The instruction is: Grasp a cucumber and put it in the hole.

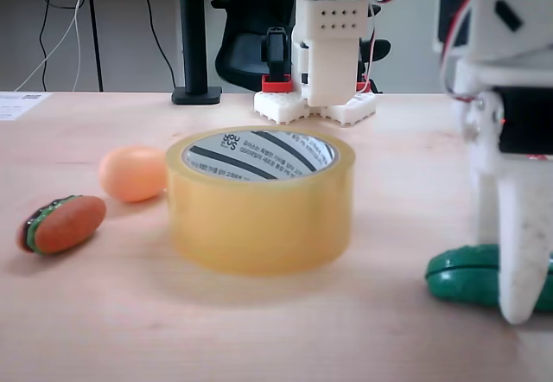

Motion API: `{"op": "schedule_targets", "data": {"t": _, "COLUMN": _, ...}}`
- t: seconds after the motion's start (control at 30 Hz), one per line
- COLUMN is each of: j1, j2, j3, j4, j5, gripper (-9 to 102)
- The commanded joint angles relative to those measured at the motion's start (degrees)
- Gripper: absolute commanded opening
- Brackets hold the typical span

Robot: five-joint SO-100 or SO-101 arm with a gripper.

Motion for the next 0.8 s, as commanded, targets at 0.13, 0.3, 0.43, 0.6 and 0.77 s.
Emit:
{"op": "schedule_targets", "data": {"t": 0.13, "j1": 0.00, "j2": 0.18, "j3": -4.39, "j4": 0.09, "j5": 2.29, "gripper": 7}}
{"op": "schedule_targets", "data": {"t": 0.3, "j1": 0.00, "j2": -0.26, "j3": -7.03, "j4": 0.44, "j5": 6.33, "gripper": 5}}
{"op": "schedule_targets", "data": {"t": 0.43, "j1": 0.18, "j2": -2.20, "j3": -14.68, "j4": 1.76, "j5": 11.87, "gripper": 0}}
{"op": "schedule_targets", "data": {"t": 0.6, "j1": 1.05, "j2": -4.13, "j3": -23.73, "j4": 2.99, "j5": 17.84, "gripper": 0}}
{"op": "schedule_targets", "data": {"t": 0.77, "j1": 3.60, "j2": -3.25, "j3": -29.53, "j4": 5.62, "j5": 27.07, "gripper": 0}}
